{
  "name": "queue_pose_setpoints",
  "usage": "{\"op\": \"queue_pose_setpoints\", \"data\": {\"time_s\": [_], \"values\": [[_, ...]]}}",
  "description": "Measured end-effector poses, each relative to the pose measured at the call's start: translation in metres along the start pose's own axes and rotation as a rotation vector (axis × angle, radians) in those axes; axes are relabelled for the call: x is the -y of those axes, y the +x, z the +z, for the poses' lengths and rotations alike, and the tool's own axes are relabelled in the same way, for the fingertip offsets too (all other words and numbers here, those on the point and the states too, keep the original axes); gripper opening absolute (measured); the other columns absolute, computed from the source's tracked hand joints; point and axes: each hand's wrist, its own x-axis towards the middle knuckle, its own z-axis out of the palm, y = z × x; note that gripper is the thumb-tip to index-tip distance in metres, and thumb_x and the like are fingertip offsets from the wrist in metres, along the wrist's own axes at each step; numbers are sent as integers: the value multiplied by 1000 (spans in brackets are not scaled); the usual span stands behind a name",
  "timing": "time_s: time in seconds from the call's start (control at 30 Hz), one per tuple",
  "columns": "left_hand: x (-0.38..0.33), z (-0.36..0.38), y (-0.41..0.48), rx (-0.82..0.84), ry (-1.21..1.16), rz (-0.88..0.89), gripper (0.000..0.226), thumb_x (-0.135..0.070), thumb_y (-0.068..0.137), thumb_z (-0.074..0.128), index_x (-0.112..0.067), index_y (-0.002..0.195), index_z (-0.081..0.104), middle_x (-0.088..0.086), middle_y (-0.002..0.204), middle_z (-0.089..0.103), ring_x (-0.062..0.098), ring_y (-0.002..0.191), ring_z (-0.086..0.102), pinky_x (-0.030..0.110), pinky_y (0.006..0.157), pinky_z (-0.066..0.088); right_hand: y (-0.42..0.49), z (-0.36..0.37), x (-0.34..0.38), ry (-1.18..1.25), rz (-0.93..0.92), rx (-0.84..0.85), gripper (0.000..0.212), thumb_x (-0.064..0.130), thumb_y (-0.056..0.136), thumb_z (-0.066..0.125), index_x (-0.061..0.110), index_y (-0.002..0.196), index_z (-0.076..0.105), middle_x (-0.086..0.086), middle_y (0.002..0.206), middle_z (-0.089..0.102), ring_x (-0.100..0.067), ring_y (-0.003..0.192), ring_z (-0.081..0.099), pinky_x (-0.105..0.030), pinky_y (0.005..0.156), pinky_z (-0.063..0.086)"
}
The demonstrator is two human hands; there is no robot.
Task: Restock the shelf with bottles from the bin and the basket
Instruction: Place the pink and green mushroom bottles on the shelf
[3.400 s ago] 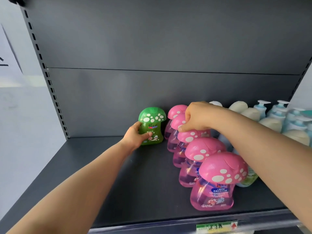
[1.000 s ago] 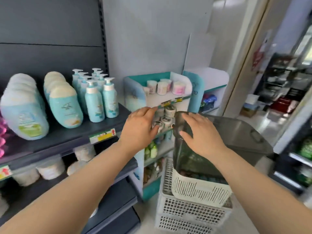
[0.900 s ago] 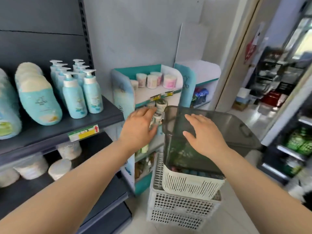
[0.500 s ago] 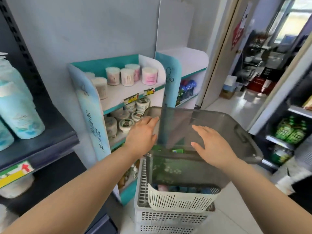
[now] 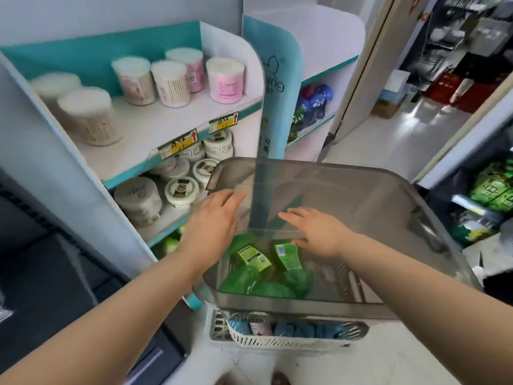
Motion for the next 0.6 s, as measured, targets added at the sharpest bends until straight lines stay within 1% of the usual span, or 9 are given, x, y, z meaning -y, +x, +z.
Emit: {"op": "queue_pose_setpoints", "data": {"time_s": [0.1, 0.2, 0.3, 0.37, 0.4, 0.47, 0.5, 0.53, 0.6], "values": [[1, 2, 0, -18, -4, -32, 53, -4, 74, 73, -6, 125, 57, 17, 118, 61, 37, 103, 61, 45, 89, 50, 29, 28, -11, -104, -135, 132, 72, 37, 92, 54, 24, 151, 16, -7, 157, 22, -28, 140, 28, -39, 112, 31], [1, 3, 0, -17, 17, -49, 53, -6, 76, 72, -6, 127, 56, 17, 119, 61, 37, 103, 61, 45, 89, 51, 42, 66, -27, -228, -290, 289, 75, 41, 88, 59, 23, 150, 21, -6, 156, 23, -29, 137, 33, -40, 109, 34], [1, 4, 0, 0, 46, -64, 52, -8, 78, 70, -6, 129, 55, 17, 122, 59, 36, 104, 60, 43, 91, 49, 42, 99, -52, -254, -400, 356, 86, 56, 80, 58, 22, 150, 21, -7, 158, 17, -32, 139, 30, -45, 109, 35], [1, 4, 1, 19, 57, -82, 54, -8, 79, 69, -6, 131, 53, 17, 125, 57, 37, 107, 59, 44, 93, 49, 43, 118, -69, -297, -480, 326, 100, 70, 70, 56, 21, 150, 20, -11, 158, 15, -36, 140, 29, -49, 109, 33], [1, 3, 1, 28, 65, -90, 55, -8, 79, 69, -6, 132, 52, 17, 126, 56, 37, 108, 58, 44, 94, 49, 43, 125, -74, -327, -503, 304, 106, 73, 65, 56, 21, 149, 20, -14, 158, 16, -37, 139, 31, -51, 109, 33], [1, 4, 0, 42, 100, -103, 56, -7, 79, 69, -5, 132, 51, 18, 127, 56, 38, 108, 58, 45, 93, 49, 41, 135, -76, -383, -528, 293, 110, 72, 60, 61, 20, 149, 22, -16, 156, 21, -38, 137, 34, -53, 108, 32], [0, 4, 0, 51, 122, -106, 56, -7, 78, 69, -5, 132, 51, 19, 126, 56, 39, 107, 59, 45, 92, 50, 40, 139, -74, -398, -548, 269, 110, 71, 57, 66, 19, 147, 30, -17, 153, 29, -38, 134, 38, -52, 106, 36], [-1, 5, 0, 57, 143, -108, 57, -6, 78, 70, -4, 131, 51, 20, 125, 57, 39, 106, 59, 46, 91, 50, 40, 143, -72, -401, -592, 226, 107, 71, 53, 69, 18, 142, 42, -15, 147, 41, -36, 129, 47, -51, 101, 43], [-1, 6, 0, 66, 161, -115, 57, -4, 77, 72, -4, 130, 52, 20, 124, 57, 40, 104, 60, 47, 90, 51, 41, 149, -70, -378, -695, 102, 95, 68, 48, 70, 17, 128, 59, -9, 133, 57, -31, 117, 58, -46, 93, 49]]}}
